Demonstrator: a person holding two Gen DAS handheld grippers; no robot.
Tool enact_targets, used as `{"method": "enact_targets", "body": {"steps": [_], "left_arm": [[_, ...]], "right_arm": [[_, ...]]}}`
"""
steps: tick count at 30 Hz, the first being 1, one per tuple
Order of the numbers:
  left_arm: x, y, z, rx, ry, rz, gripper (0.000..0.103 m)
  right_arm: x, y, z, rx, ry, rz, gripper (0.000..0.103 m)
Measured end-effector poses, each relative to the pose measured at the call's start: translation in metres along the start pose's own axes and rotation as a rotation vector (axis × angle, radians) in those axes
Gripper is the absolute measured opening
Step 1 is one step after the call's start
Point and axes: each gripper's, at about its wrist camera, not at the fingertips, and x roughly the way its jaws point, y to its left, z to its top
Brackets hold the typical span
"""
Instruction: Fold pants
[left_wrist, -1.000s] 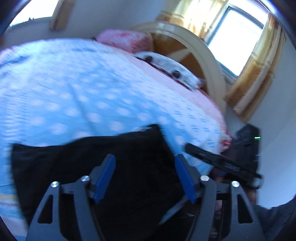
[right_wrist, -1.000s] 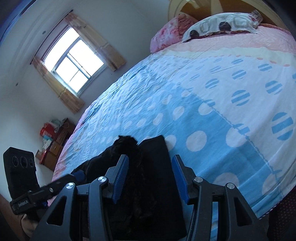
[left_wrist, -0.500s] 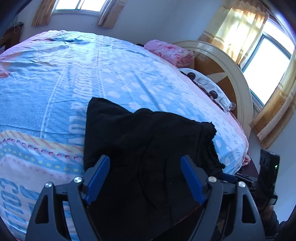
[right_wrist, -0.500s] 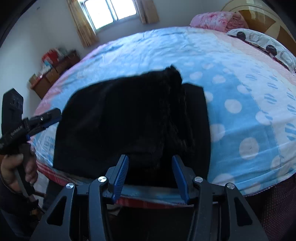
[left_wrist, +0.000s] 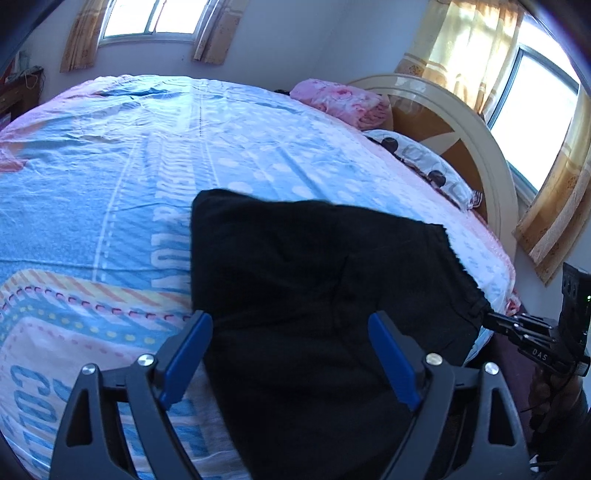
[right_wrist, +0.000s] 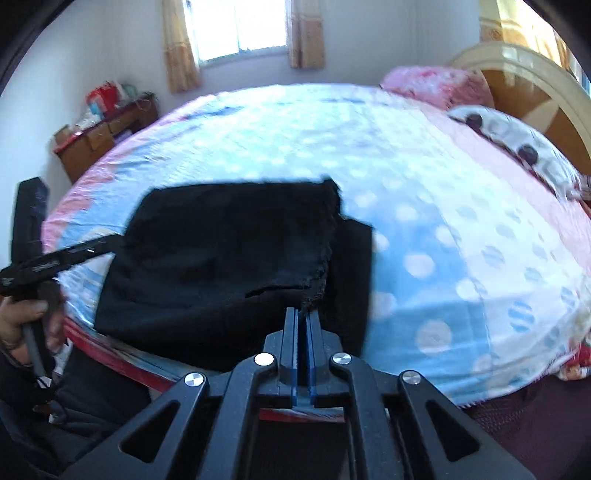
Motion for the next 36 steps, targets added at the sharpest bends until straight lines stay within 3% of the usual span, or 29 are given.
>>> {"method": "enact_targets", "body": {"steps": [6, 14, 20, 21, 23, 24, 25, 29, 31, 32, 33, 36], "left_arm": [[0.007, 0.003, -0.002, -0.008, 0.011, 0.007, 0.089], [0.008, -0.003, -0.007, 0.044, -0.007, 0.045, 0.089], [0.008, 0.0, -0.009, 0.038, -0.011, 0.034, 0.089], [0.007, 0.0, -0.009, 0.034, -0.013, 0.03, 0.089], [0.006, -0.001, -0.01, 0.031, -0.016, 0.025, 0.089], [0.005, -0.001, -0.01, 0.033, -0.018, 0.025, 0.089], [0.005, -0.001, -0.011, 0.033, -0.018, 0.026, 0.089], [0.001, 0.002, -0.012, 0.02, -0.023, 0.026, 0.089], [0.0, 0.004, -0.013, 0.013, -0.024, 0.029, 0.089], [0.0, 0.006, -0.013, 0.011, -0.023, 0.031, 0.089], [0.0, 0.007, -0.013, 0.007, -0.024, 0.033, 0.089], [-0.002, 0.011, -0.013, -0.001, -0.028, 0.039, 0.089]], "right_arm": [[0.026, -0.016, -0.021, 0.044, 0.119, -0.021, 0.0], [0.035, -0.009, -0.029, -0.012, 0.173, -0.069, 0.0], [0.01, -0.025, -0.014, 0.09, 0.093, 0.022, 0.001], [0.007, -0.027, -0.007, 0.105, 0.069, 0.049, 0.004], [0.007, -0.031, 0.007, 0.135, 0.048, 0.09, 0.038], [0.009, -0.034, 0.018, 0.165, 0.028, 0.136, 0.063], [0.011, -0.035, 0.025, 0.187, 0.001, 0.168, 0.066], [0.039, -0.025, 0.053, 0.196, 0.02, 0.213, 0.066], [0.063, -0.021, 0.058, 0.198, 0.057, 0.19, 0.062], [0.075, -0.021, 0.059, 0.204, 0.086, 0.167, 0.055], [0.085, -0.02, 0.058, 0.211, 0.115, 0.188, 0.035], [0.085, -0.013, 0.053, 0.195, 0.121, 0.249, 0.017]]}}
